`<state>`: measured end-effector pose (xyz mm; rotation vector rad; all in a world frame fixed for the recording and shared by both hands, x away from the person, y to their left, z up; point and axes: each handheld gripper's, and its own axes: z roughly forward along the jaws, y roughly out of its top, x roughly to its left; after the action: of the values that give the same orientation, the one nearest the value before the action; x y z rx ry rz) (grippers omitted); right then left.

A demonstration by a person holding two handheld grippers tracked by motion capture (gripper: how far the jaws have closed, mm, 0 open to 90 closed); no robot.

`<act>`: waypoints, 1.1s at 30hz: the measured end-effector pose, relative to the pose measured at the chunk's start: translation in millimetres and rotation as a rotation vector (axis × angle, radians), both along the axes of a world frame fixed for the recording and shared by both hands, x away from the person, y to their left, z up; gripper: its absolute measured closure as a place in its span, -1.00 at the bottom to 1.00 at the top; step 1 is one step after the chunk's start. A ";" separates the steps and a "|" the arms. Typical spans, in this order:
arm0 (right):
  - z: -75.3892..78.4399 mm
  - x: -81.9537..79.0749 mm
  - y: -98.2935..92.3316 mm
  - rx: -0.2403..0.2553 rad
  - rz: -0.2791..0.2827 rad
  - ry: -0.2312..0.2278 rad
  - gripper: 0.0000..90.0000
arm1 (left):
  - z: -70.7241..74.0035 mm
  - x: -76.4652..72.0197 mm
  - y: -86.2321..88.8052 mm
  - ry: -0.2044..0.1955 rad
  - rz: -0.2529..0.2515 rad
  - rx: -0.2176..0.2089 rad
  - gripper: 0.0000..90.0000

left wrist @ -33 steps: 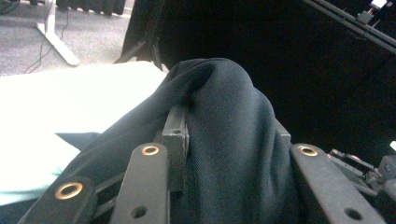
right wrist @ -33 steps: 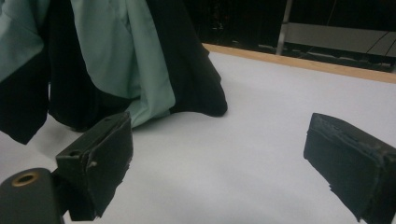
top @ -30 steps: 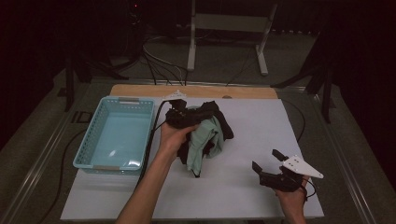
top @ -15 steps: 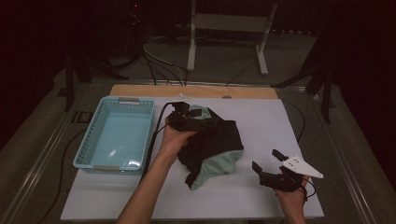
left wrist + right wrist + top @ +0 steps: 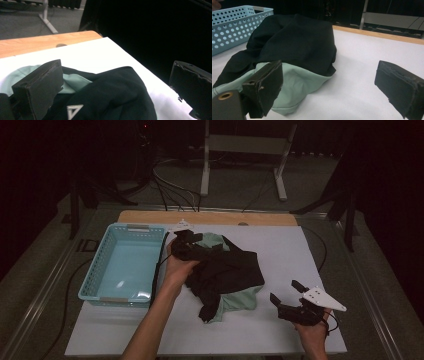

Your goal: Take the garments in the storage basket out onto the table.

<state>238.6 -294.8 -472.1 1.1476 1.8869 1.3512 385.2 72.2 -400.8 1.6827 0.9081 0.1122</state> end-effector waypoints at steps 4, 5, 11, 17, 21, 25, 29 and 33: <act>0.1 -0.2 0.0 0.002 0.001 0.000 -0.82 | 3.4 -1.5 7.3 -0.015 0.019 0.000 -1.00; 0.1 -0.3 0.0 0.001 0.000 0.000 -0.82 | 4.1 -1.7 9.2 -0.019 0.022 0.003 -1.00; 0.1 -0.2 0.0 0.001 0.000 0.000 -0.82 | 8.4 -5.4 18.6 -0.048 0.042 0.039 -1.00; 0.0 -0.2 0.1 0.001 0.000 -0.001 -0.82 | 12.6 -8.6 31.7 -0.068 0.068 0.049 -1.00; 0.1 -0.4 0.1 0.001 0.000 -0.001 -0.82 | 14.8 -10.8 41.8 -0.078 0.085 0.052 -1.00; 0.0 -0.3 0.3 0.001 0.001 -0.001 -0.83 | 16.2 -13.0 52.2 -0.086 0.104 0.052 -1.00; 0.1 -0.4 0.2 0.002 0.000 -0.001 -0.82 | 16.7 -15.1 62.2 -0.091 0.120 0.059 -1.00; 0.0 -0.4 0.5 0.001 0.001 -0.001 -0.82 | 16.1 -17.7 71.5 -0.093 0.137 0.068 -1.00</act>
<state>238.2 -294.3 -472.2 1.1464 1.8862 1.3538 367.5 143.7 -384.6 1.6624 0.9578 0.3146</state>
